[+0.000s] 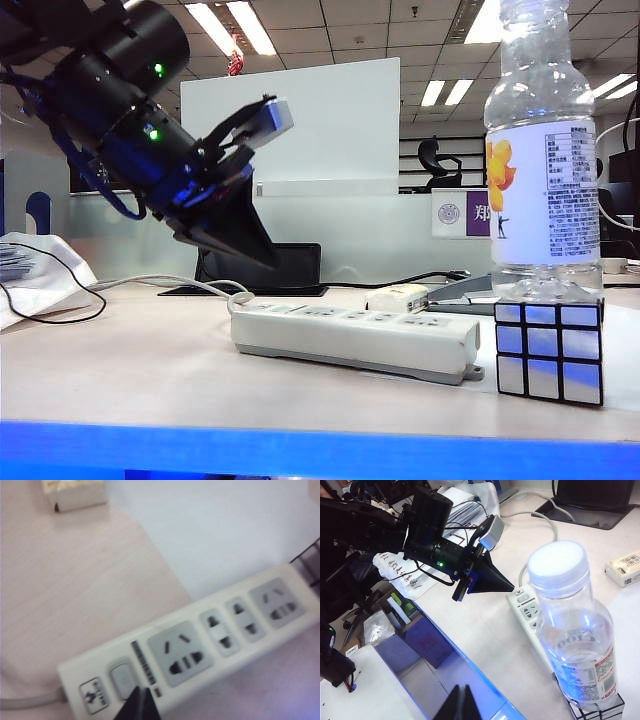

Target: Press the button on the power strip.

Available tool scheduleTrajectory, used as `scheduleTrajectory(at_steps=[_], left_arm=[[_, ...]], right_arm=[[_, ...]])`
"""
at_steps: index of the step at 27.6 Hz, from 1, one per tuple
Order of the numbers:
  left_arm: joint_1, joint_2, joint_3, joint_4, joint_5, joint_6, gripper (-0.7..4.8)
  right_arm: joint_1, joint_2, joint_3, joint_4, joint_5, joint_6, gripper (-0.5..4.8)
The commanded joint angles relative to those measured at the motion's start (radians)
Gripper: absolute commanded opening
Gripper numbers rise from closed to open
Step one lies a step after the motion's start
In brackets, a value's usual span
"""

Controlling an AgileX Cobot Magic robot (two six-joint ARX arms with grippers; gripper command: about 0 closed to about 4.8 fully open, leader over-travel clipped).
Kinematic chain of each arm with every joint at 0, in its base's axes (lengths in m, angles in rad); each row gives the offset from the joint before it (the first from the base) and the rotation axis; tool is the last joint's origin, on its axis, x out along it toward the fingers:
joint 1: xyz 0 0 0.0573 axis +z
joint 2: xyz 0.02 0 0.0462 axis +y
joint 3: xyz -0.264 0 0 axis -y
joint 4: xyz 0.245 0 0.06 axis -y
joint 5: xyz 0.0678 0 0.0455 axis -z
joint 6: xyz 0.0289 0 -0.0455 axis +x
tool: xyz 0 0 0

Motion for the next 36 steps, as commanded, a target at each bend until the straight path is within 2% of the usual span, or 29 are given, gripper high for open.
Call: scheduleTrajectory(at_steps=[1, 5, 14, 27, 36], left_arm=[[-0.001, 0.005, 0.004, -0.001, -0.025, 0.016, -0.05], [-0.003, 0.019, 0.004, 0.021, -0.01, 0.053, -0.05], [-0.003, 0.065, 0.004, 0.045, -0.017, 0.055, -0.05], [-0.003, 0.104, 0.004, 0.133, 0.006, 0.013, -0.05], [-0.003, 0.171, 0.003, 0.103, 0.003, 0.014, -0.05]], right_arm=[[0.002, 0.0, 0.004, 0.017, -0.004, -0.006, 0.0], [0.002, 0.0, 0.004, 0.016, -0.004, -0.006, 0.0], [0.001, 0.0, 0.004, 0.017, -0.003, -0.006, 0.0], [0.001, -0.001, 0.004, 0.021, -0.003, -0.006, 0.0], [0.001, -0.001, 0.004, 0.033, 0.001, -0.006, 0.0]])
